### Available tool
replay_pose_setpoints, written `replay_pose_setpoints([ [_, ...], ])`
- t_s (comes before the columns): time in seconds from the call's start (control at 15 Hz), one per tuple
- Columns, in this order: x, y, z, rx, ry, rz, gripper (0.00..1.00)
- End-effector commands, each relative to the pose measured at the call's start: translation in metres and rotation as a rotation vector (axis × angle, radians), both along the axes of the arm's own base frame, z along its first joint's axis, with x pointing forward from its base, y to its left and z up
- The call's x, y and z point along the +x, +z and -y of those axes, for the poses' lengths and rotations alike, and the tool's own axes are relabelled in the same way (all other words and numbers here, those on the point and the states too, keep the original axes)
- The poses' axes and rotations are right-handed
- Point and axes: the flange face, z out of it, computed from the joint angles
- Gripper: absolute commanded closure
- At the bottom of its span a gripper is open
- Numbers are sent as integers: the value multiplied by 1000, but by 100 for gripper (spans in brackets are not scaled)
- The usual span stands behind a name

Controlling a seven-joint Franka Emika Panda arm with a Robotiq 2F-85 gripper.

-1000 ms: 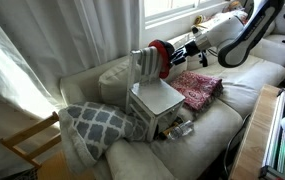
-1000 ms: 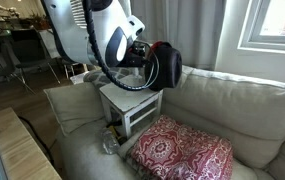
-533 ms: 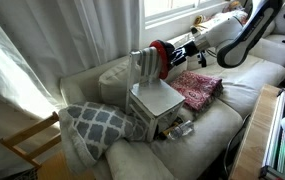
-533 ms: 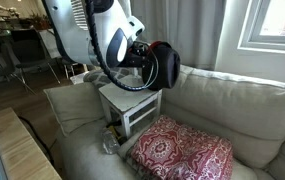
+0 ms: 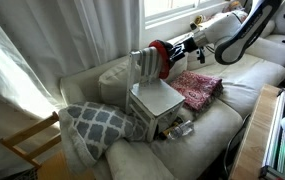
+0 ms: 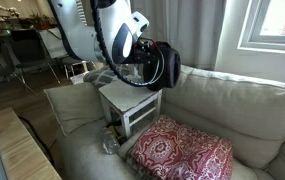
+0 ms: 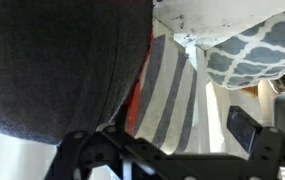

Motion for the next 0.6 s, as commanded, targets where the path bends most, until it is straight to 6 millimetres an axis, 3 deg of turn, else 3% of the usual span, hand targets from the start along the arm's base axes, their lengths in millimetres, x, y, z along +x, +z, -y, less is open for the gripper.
replay_pose_setpoints([
  [0.0,6,24,19,-61,-51,-3,0],
  [0.53,34,58,48,-72,-240,7,0],
])
